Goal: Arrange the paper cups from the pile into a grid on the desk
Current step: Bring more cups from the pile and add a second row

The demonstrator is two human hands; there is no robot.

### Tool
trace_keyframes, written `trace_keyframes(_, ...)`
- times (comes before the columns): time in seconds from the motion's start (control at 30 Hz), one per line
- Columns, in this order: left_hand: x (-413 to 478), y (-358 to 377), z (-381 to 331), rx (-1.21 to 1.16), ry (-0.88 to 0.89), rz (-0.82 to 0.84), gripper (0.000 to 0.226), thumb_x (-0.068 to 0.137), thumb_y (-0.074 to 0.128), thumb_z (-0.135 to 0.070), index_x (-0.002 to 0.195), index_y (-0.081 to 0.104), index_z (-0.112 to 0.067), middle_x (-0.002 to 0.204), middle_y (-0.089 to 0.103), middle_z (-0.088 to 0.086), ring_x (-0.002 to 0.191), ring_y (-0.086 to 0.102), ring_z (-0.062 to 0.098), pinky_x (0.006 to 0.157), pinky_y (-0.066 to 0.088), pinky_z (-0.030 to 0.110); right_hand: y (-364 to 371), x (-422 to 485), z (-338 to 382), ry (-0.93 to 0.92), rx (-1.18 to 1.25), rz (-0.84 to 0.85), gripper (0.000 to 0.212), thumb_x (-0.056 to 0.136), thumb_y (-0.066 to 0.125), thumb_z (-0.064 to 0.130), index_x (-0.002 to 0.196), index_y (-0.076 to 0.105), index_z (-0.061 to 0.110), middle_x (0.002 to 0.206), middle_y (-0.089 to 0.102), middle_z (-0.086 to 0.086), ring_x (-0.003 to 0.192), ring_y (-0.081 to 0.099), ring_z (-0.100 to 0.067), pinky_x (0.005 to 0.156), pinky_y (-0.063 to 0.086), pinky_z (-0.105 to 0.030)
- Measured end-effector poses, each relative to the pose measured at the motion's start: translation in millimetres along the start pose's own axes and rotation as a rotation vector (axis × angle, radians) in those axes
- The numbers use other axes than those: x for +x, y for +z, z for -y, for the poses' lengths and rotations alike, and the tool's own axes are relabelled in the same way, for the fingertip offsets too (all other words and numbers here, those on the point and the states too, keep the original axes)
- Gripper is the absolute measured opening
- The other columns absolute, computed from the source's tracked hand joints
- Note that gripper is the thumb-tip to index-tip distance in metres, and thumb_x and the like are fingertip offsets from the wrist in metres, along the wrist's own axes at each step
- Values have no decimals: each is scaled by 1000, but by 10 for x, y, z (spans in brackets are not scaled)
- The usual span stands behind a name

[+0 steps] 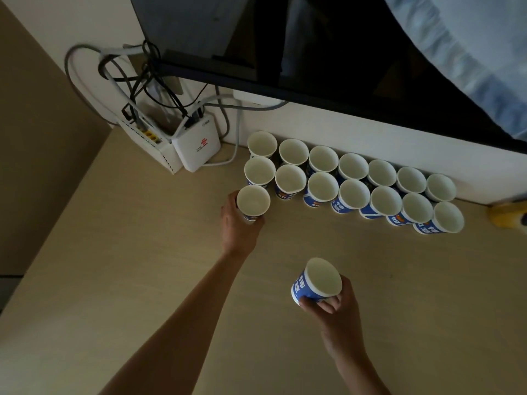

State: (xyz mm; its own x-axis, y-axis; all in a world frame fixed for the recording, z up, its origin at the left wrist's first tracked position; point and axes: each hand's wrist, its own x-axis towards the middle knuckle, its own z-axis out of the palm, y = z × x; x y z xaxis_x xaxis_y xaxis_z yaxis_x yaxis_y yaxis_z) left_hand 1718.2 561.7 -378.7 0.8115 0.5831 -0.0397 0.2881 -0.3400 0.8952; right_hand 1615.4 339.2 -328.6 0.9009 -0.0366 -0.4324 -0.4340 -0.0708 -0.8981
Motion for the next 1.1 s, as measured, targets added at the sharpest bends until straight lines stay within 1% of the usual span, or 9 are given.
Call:
trace_keyframes(0.13, -16, 0, 35, 11, -2, 15, 69, 63, 86, -21, 123, 51, -25, 115, 63, -1, 103, 62, 28, 80, 56, 50, 29, 16, 56, -5, -12, -20, 76, 47, 86, 26, 117, 58, 20, 106, 72, 1, 99, 72, -18, 78, 58, -26)
trace_keyframes(0.27, -70, -66, 51, -3, -8, 32, 74, 60, 85, -23, 125, 49, -25, 119, 62, -4, 108, 60, 23, 85, 54, 51, 83, 76, 129, -24, -46, -34, 75, 47, 85, 31, 117, 57, 25, 110, 70, 1, 101, 71, -17, 83, 57, -30)
trace_keyframes(0.4, -290, -249, 73, -14, -56, 48, 83, 61, 90, -18, 132, 48, -21, 124, 59, -4, 110, 56, 17, 90, 53, 43, 216, 305, 184, -98, -125, -37, 68, 61, 91, 7, 117, 57, 26, 112, 68, 2, 100, 70, -15, 80, 57, -28)
trace_keyframes(0.5, -551, -420, 50, -37, -82, 39, 85, 63, 93, -16, 136, 49, -18, 124, 60, -2, 106, 56, 13, 82, 48, 17, 369, 541, 234, -151, -150, -10, 66, 66, 89, -4, 118, 55, 21, 112, 68, 3, 99, 70, -13, 82, 58, -30)
trace_keyframes(0.57, -733, -531, 11, -50, -89, 37, 83, 64, 93, -17, 134, 49, -19, 123, 61, -4, 105, 58, 11, 77, 45, 12, 477, 707, 253, -158, -144, -7, 67, 67, 87, -5, 120, 54, 20, 112, 68, 3, 100, 70, -14, 86, 58, -34)
trace_keyframes(0.73, -1110, -729, -29, -53, -95, 57, 78, 65, 93, -18, 131, 51, -22, 122, 63, -9, 108, 59, 3, 81, 52, 26, 661, 1043, 248, -188, -163, -39, 68, 67, 86, -3, 121, 51, 20, 110, 67, 8, 101, 68, -10, 92, 58, -42)
trace_keyframes(0.83, -1261, -815, -26, -60, -108, 65, 75, 66, 92, -16, 129, 53, -21, 122, 63, -12, 111, 59, 6, 82, 54, 32, 719, 1153, 228, -208, -175, -71, 67, 65, 85, 0, 122, 53, 17, 106, 68, 10, 97, 68, -9, 91, 58, -48)
trace_keyframes(0.97, -1379, -943, -25, -63, -102, 64, 70, 66, 92, -17, 125, 55, -26, 119, 65, -14, 111, 61, 6, 81, 55, 34, 776, 1215, 198, -245, -203, -80, 66, 65, 84, 7, 123, 54, 15, 109, 69, 7, 100, 68, -14, 89, 57, -52)
trace_keyframes(1.1, -1399, -1064, -9, -61, -104, 51, 66, 66, 92, -17, 122, 57, -27, 116, 67, -17, 110, 62, 6, 80, 56, 34, 848, 1236, 209, -266, -216, -103, 60, 66, 83, 14, 119, 57, 21, 103, 68, 22, 98, 67, -9, 89, 57, -52)
